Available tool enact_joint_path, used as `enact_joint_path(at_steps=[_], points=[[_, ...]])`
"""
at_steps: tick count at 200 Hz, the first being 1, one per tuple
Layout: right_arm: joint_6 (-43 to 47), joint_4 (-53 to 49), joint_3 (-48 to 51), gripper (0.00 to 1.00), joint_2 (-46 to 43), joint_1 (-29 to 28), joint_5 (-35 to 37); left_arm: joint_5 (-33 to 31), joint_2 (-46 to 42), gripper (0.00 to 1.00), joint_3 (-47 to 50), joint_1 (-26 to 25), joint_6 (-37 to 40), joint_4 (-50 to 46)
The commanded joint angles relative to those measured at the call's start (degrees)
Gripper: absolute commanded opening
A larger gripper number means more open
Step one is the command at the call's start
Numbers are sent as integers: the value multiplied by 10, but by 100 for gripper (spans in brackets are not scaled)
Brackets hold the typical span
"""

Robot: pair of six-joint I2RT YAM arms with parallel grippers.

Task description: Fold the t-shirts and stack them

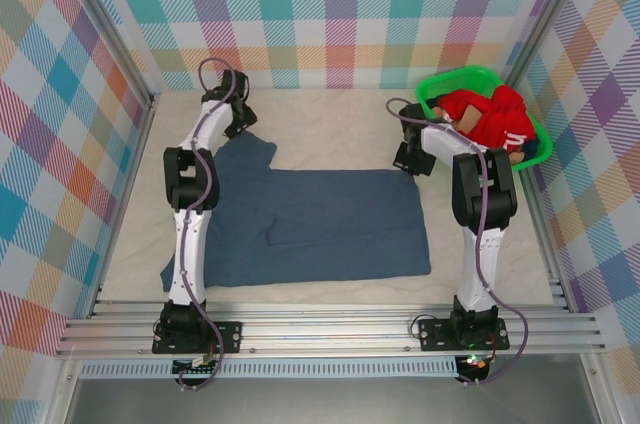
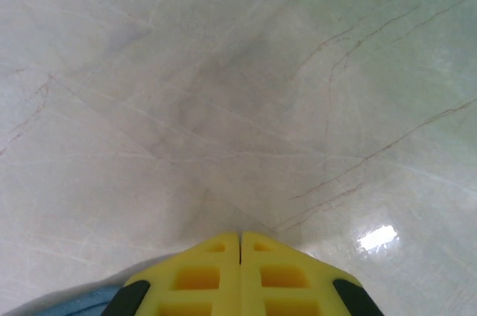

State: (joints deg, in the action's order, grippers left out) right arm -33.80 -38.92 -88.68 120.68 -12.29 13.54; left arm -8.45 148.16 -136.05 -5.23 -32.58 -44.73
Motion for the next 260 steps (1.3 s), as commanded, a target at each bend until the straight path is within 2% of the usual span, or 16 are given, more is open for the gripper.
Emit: enact_joint_path(at_steps=[1,26,61,95,116,147,168,184,215,260], points=[[3,-14,12,0,-27,2,-11,-45,17,50,-33,-1,-15,-43],[3,-14,18,0,-29,2,-11,-47,35,47,-50,-5,-15,-60],[6,-12,19,0,-31,2,-17,-38,61,37,-75,-7,-16,-81],[7,-11,21,0,-35,2,-19,-24,65,16,-76,-7,-14,-80],[7,-10,22,0,-37,2,-22,-25,48,0,-76,-9,-9,-79],[8,4,37,0,-55,2,-28,-42,-21,0,-69,-20,4,-88],[18,21,52,0,-77,3,-40,-41,-77,0,-51,-25,-2,-131],[25,18,54,0,-88,3,-48,-42,-138,0,13,-25,-14,-151],[42,6,61,0,-108,3,-60,-49,-280,0,202,-24,-33,-164],[37,-46,77,0,-155,4,-44,-54,-502,0,447,-23,-61,-170]])
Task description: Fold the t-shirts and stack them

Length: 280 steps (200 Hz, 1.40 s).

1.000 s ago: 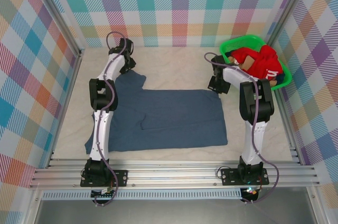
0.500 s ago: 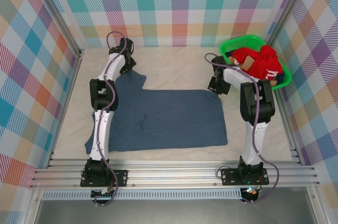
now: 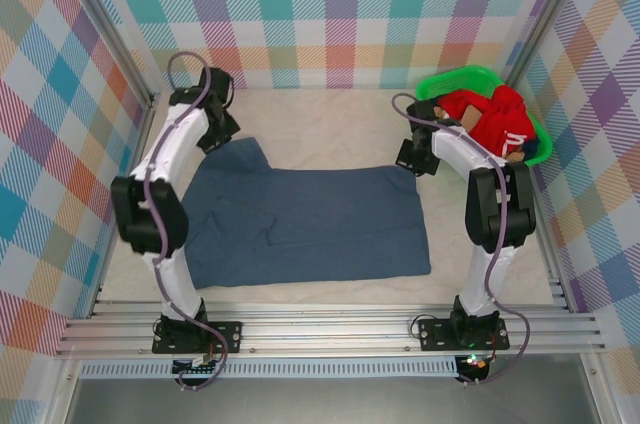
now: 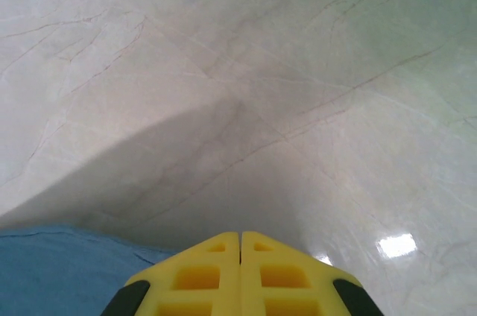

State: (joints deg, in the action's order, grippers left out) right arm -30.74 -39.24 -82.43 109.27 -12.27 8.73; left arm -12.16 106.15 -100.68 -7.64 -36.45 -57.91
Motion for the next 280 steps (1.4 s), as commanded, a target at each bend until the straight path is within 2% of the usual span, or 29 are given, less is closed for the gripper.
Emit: enact_joint_path(at_steps=[1,29,71,108,170,228,280], points=[[6,-44,15,0,-43,4,4,-18,-87,0,98,1,-22,-38],[-7,-74,37,0,-69,4,1,-16,-214,0,214,2,-43,-58],[-23,-98,87,0,-98,4,16,-2,-389,0,333,-2,-102,-114],[-23,-108,100,0,-104,4,28,27,-476,0,383,-4,-131,-156],[-41,-119,130,0,-125,0,25,4,-547,0,435,-10,-128,-213],[-60,-120,189,0,-150,-8,-4,-18,-542,0,488,-13,-125,-188],[-65,-123,199,0,-137,-10,-8,-43,-527,0,531,-19,-135,-159]])
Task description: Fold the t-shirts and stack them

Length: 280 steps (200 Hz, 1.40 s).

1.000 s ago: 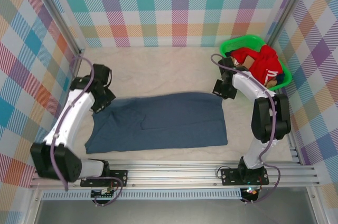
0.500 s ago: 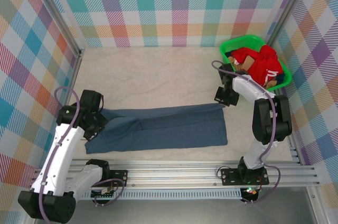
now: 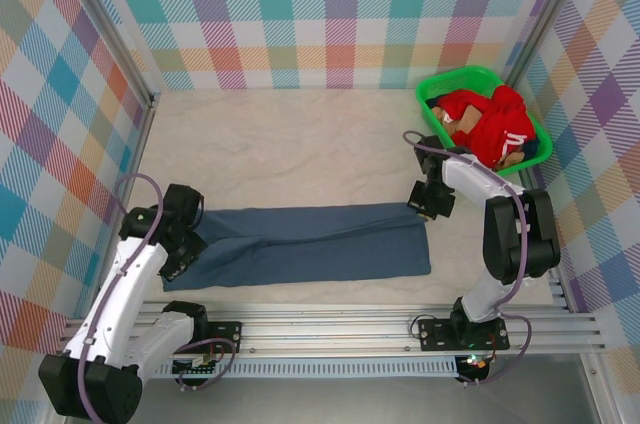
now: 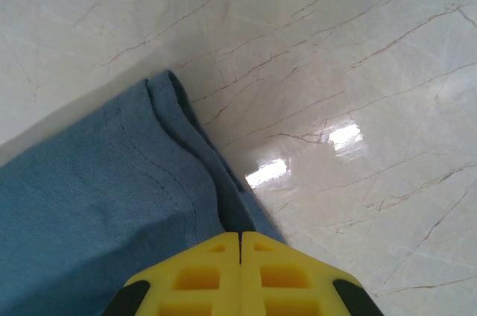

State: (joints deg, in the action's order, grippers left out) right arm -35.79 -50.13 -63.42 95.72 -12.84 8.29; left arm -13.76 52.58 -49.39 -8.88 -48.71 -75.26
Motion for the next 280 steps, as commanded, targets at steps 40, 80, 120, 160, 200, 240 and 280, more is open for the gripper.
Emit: enact_joint_path(at_steps=[40,80,120,160,200,240,280], points=[[-18,-13,17,0,-6,-5,-3,-43,21,0,20,-11,-37,34],[-29,-24,20,10,-20,-6,3,-42,34,0,18,-14,-34,40],[-40,-26,36,35,-98,-6,30,-48,14,41,-14,-17,-41,29],[-25,56,51,29,-111,-11,-65,-49,77,44,-96,2,-4,70],[-26,127,50,24,-59,-23,-145,118,221,44,-117,155,82,216],[-23,128,18,23,21,-21,-163,152,319,43,-125,228,136,282],[-16,134,-2,23,51,-21,-181,158,330,38,-89,252,141,309]])
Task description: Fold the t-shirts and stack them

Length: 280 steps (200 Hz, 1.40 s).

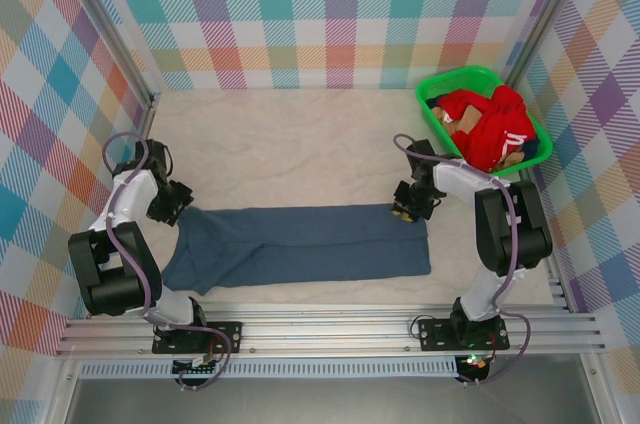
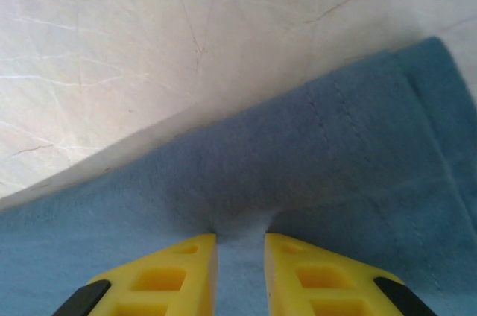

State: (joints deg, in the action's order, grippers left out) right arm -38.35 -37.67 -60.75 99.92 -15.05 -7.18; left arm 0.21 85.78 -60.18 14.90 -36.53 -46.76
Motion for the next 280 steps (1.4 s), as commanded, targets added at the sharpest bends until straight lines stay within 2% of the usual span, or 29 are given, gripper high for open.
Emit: enact_joint_path(at_steps=[1,30,72,84,100,118,151,184,220,248,280], points=[[10,9,-29,23,10,1,-27,18,-3,38,20,14,19,25],[17,10,-34,23,29,3,-23,55,-8,43,39,46,18,76],[21,5,-55,23,55,15,-23,41,8,38,48,48,19,78],[22,0,-65,23,62,15,-22,47,12,32,53,47,18,83],[24,-5,-76,23,66,16,-21,63,12,20,59,47,10,76],[22,-9,-82,23,68,15,-21,69,-2,15,78,45,-1,58],[16,-8,-80,23,65,15,-32,30,-2,16,103,45,0,17],[19,-9,-81,23,64,15,-35,47,-3,25,125,37,12,36],[17,-8,-81,23,67,15,-38,24,-37,36,153,20,2,30],[17,-7,-81,23,68,15,-40,37,-58,35,174,20,-5,50],[17,-6,-80,23,67,15,-40,31,-75,27,173,21,-9,47]])
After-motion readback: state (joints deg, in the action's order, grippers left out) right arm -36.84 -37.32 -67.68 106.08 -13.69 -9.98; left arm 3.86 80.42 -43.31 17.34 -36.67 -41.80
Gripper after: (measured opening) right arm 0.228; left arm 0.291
